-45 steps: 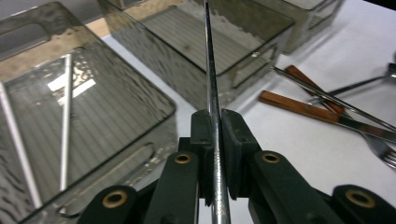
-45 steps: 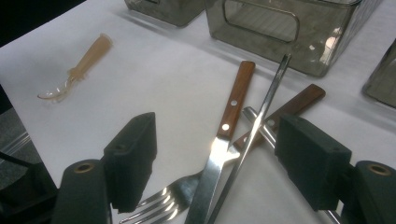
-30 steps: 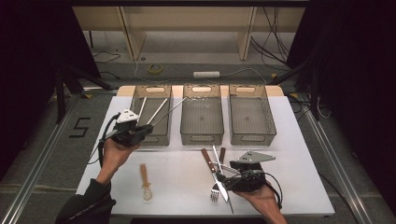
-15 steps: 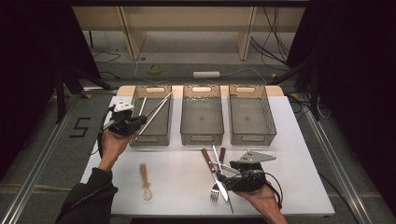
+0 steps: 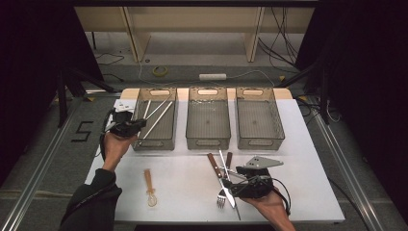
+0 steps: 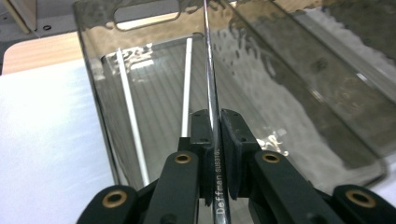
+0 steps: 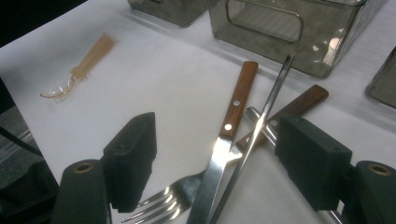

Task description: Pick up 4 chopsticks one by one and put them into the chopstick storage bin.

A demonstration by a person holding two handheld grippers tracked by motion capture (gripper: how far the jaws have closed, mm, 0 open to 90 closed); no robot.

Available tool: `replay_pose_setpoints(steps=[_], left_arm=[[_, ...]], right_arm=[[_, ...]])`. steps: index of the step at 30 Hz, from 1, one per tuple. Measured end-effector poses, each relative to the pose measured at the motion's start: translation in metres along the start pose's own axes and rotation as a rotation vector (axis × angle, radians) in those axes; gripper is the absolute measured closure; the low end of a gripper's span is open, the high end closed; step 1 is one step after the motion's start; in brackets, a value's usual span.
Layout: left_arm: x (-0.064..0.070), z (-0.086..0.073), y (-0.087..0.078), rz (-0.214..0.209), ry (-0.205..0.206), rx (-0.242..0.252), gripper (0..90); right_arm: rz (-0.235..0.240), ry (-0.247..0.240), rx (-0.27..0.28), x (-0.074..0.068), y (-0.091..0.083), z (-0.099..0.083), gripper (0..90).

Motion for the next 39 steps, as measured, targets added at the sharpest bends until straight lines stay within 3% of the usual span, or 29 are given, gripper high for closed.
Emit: replay_pose_setpoints(steps=[13, 22, 26, 29, 34, 39], left_arm=[[-0.003, -0.003, 0.014, 0.011, -0.02, -0.026, 81.5], [0.002, -0.003, 0.008, -0.008, -0.014, -0.019, 59.1], [0.009, -0.003, 0.0, -0.049, -0.016, -0.022, 48.7], [0.018, -0.002, -0.007, -0.121, -0.02, -0.011, 40.2], [0.029, 0.0, -0.018, -0.154, -0.024, 0.022, 32.1], [0.04, -0.002, -0.033, -0.183, 0.001, 0.055, 27.6]], right_arm=[[0.006, -0.002, -0.005, -0.001, 0.001, 0.0, 30.8], [0.005, -0.006, -0.005, -0.001, 0.0, 0.0, 31.0], [-0.003, -0.003, -0.014, -0.001, 0.0, -0.001, 31.0], [-0.014, -0.01, -0.022, 0.0, 0.001, -0.002, 31.6], [-0.045, -0.007, -0.044, 0.003, 0.002, -0.004, 34.5], [-0.072, 0.023, -0.074, 0.01, 0.003, -0.009, 40.1]])
Point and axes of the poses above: each handheld gripper's, and its own axes: y roughly forward along the jaws, z roughly out of its top, x roughly to its right, the point moved 6 cm from there along y, roughly forward along the jaws, and after that the axes turned 11 degrees about z, right-handed, at the moved point
